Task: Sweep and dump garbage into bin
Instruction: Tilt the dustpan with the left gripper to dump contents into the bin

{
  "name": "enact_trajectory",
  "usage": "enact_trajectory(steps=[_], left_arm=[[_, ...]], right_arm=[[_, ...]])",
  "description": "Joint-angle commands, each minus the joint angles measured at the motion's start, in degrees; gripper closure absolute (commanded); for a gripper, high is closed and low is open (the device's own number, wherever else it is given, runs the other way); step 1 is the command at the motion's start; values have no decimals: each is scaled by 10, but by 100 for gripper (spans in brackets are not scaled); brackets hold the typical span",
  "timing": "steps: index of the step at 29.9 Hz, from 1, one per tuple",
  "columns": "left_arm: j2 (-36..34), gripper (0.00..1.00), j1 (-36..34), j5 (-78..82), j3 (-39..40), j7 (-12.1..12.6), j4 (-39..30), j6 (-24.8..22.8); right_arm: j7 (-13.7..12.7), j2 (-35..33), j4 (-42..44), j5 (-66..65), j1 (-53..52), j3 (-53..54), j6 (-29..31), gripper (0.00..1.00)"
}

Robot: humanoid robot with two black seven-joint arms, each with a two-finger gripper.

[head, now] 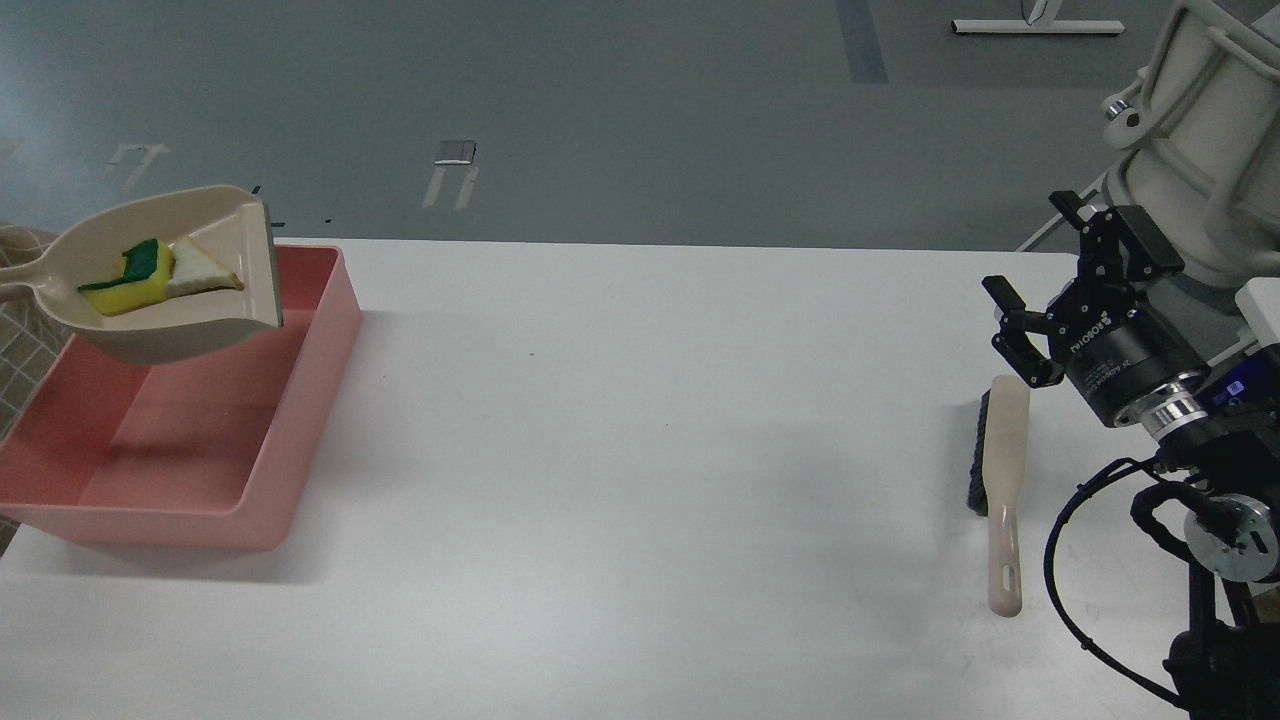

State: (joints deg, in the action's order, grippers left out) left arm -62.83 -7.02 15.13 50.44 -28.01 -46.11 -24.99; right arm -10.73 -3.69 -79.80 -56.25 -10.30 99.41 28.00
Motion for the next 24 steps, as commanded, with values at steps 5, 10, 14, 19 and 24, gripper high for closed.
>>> enact_trajectory(steps=[5, 10, 14, 19, 24], left_arm=[[-32, 100, 0, 44, -5, 0, 1, -12], [-37, 100, -6, 104, 0, 0, 2, -10], [-48, 100, -11, 106, 0, 0, 5, -7], [-63, 100, -18, 107, 0, 0, 5, -6], [-68, 100, -20, 140, 1, 0, 5, -2]], right_arm=[[0, -5, -1, 0, 8, 3, 0, 0], [0, -5, -1, 0, 10, 3, 0, 0], [0, -4, -2, 0, 9, 3, 0, 0], [1, -5, -4, 0, 7, 3, 0, 0], [1, -6, -4, 0, 10, 4, 0, 0]])
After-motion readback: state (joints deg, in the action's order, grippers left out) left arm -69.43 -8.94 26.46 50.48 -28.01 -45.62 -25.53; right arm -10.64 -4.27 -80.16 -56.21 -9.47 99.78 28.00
